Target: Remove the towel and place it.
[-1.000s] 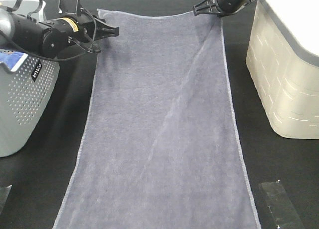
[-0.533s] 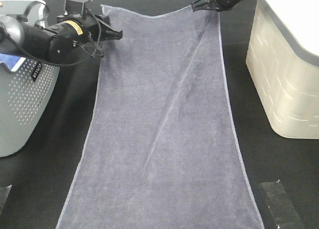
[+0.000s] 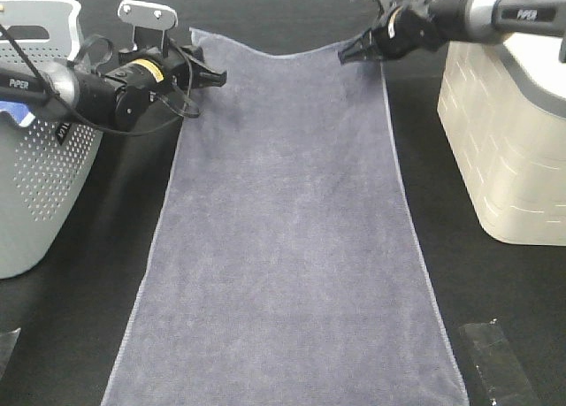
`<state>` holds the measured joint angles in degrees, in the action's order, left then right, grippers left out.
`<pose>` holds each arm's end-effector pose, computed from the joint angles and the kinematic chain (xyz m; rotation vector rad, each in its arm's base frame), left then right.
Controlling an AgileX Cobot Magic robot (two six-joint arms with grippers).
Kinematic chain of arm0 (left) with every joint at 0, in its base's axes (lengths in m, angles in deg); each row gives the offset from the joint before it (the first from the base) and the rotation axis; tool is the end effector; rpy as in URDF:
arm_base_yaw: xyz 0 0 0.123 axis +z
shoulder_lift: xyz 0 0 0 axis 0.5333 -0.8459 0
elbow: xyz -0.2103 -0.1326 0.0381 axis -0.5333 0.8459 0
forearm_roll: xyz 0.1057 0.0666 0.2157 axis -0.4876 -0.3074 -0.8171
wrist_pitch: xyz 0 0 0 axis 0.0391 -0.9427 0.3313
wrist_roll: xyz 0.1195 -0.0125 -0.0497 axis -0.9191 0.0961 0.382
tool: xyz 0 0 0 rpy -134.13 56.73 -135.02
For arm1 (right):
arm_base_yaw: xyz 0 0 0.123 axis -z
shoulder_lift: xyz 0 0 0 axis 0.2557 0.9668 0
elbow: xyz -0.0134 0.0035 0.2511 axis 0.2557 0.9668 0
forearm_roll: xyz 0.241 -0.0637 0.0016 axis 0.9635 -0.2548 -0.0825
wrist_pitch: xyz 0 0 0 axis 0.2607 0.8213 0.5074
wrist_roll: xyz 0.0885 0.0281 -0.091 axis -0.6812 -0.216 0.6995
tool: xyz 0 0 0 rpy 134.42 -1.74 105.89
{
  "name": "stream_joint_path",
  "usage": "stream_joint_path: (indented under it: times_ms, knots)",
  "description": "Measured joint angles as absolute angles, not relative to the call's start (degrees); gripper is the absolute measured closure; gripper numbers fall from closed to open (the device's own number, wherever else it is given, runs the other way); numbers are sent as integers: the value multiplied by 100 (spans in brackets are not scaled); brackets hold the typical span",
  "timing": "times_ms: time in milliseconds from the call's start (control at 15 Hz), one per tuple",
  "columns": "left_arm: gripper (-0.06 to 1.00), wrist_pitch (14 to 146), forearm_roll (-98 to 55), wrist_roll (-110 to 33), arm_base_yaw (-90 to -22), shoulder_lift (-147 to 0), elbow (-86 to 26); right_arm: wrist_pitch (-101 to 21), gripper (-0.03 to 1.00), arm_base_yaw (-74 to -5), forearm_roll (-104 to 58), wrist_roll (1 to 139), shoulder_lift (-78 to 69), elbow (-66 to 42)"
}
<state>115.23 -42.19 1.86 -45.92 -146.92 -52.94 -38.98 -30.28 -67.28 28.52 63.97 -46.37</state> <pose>0.5461 -0.1417 0.0690 0.2523 1.6975 -0.2325 0.5523 0.1390 0.1067 -0.5377 2.0277 -0.1293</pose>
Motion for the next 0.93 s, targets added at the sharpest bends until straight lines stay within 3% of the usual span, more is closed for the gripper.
stream_joint_path:
  times_ms: [733, 800, 933]
  knots:
    - [94, 10595, -4030, -72, -4592, -15150, -5311, -4208, 94, -3028, -6774, 2829, 7033, -4643]
    - [88, 10583, -4030, -72, -4592, -15145, -5311, -4208, 84, -3028, -6774, 2829, 7050, -4643]
    - [56, 10646, -4030, -72, -4592, -15145, -5311, -4214, 50, -3028, -6774, 2829, 7079, -4643]
